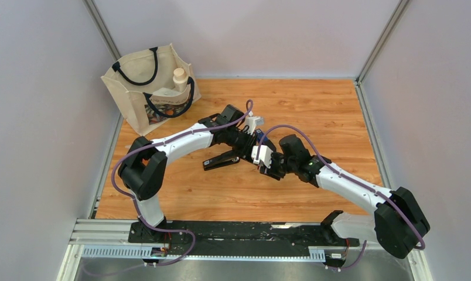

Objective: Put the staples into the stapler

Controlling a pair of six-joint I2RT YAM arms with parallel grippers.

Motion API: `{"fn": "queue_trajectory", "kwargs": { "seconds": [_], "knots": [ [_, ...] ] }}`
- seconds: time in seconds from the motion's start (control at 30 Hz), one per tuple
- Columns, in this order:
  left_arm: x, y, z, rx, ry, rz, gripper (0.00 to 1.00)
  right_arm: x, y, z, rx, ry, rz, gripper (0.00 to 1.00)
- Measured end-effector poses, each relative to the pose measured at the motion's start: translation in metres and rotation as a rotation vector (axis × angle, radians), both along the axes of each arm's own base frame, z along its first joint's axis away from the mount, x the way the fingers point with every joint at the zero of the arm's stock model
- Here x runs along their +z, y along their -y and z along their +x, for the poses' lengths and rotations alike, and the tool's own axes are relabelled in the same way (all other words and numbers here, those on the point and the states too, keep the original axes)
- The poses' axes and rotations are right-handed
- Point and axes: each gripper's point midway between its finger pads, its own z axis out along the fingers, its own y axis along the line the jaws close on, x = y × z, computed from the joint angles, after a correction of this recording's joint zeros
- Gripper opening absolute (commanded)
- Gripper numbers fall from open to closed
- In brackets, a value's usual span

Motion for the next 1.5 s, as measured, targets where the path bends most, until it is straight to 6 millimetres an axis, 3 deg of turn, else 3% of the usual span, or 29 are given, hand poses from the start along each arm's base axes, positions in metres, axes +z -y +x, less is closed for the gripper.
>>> {"fn": "queue_trajectory", "kwargs": {
  "seconds": [1.5],
  "knots": [
    [-0.0021, 0.0036, -0.0023, -0.017, 0.001, 0.005, 0.25, -0.0016, -0.0009, -0.0093, 0.009, -0.044, -0.006, 0.41]
  ]
}}
